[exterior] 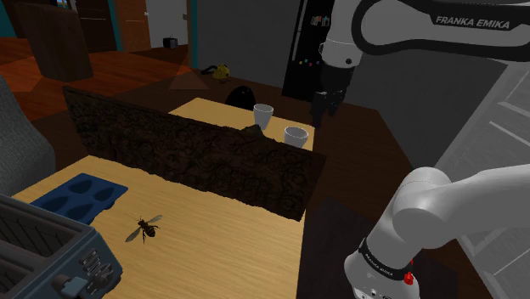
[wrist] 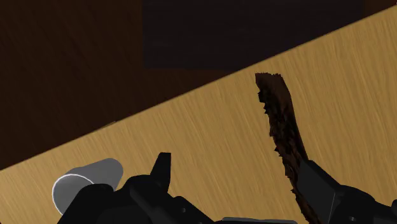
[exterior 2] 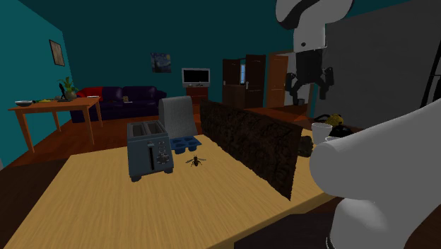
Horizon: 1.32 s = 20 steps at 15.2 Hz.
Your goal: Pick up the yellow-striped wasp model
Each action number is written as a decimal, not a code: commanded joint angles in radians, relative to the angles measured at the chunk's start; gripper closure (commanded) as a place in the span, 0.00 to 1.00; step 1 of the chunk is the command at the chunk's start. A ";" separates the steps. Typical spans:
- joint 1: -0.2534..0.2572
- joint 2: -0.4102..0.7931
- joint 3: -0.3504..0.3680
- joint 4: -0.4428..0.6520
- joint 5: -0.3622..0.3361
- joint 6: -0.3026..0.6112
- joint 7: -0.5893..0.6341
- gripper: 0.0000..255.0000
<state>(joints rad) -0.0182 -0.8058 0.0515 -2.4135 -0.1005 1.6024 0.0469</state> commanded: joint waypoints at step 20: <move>0.001 0.342 0.475 -0.031 0.199 0.365 0.783 0.00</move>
<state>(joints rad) -0.0086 -0.5079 0.4956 -2.4621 0.0968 1.9406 0.7769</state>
